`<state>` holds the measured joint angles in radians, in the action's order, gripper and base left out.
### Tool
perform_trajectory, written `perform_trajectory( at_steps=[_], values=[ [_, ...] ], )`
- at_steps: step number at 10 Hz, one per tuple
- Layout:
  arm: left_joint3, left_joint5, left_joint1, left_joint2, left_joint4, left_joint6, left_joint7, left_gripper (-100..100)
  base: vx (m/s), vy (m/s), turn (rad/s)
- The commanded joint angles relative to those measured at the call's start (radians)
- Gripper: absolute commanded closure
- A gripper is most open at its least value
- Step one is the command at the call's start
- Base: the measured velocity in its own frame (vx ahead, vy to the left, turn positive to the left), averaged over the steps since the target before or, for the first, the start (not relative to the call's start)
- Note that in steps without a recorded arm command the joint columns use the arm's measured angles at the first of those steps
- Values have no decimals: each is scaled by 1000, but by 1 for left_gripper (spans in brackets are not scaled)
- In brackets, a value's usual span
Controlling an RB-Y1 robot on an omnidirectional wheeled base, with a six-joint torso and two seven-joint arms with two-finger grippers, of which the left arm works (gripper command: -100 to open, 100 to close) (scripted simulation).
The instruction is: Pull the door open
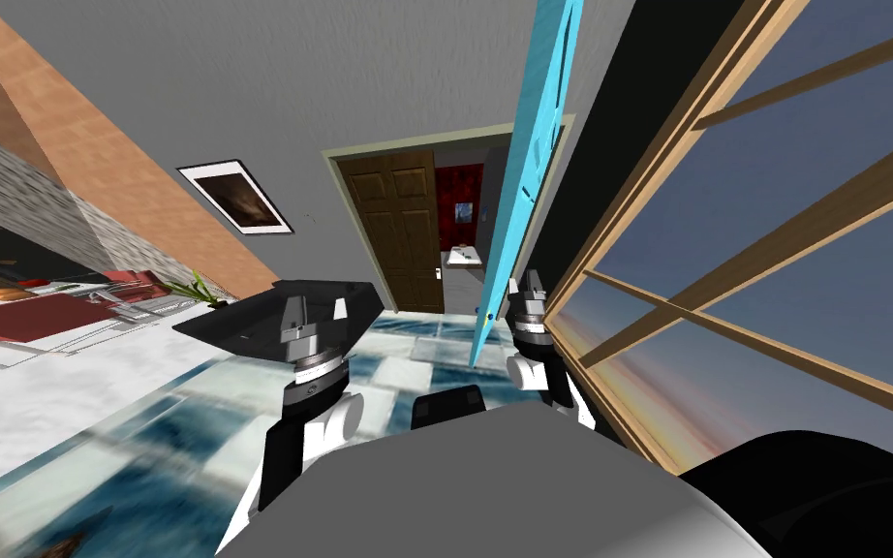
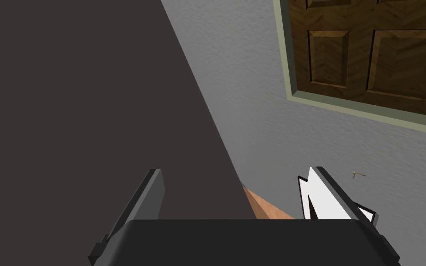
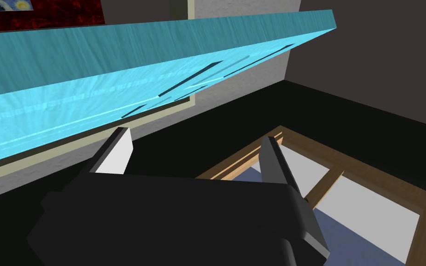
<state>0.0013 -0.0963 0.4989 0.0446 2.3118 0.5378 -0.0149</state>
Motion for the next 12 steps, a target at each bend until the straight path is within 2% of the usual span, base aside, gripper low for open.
perform_trajectory(
  at_steps=[1, 6, 8, 11, 12],
  values=[
    [-7, -2, -11, 7, -35, 4, -4, -100, 117, 44, -38],
    [-37, -5, -42, 25, -155, 23, -19, -100, 111, 47, -46],
    [-44, -6, -49, 28, -184, 28, -22, -100, 101, 35, -33],
    [-63, -9, -68, 36, -258, 40, -31, -100, 105, 27, -40],
    [-63, -9, -68, 36, -258, 40, -31, -100, 73, 23, -24]
  ],
)
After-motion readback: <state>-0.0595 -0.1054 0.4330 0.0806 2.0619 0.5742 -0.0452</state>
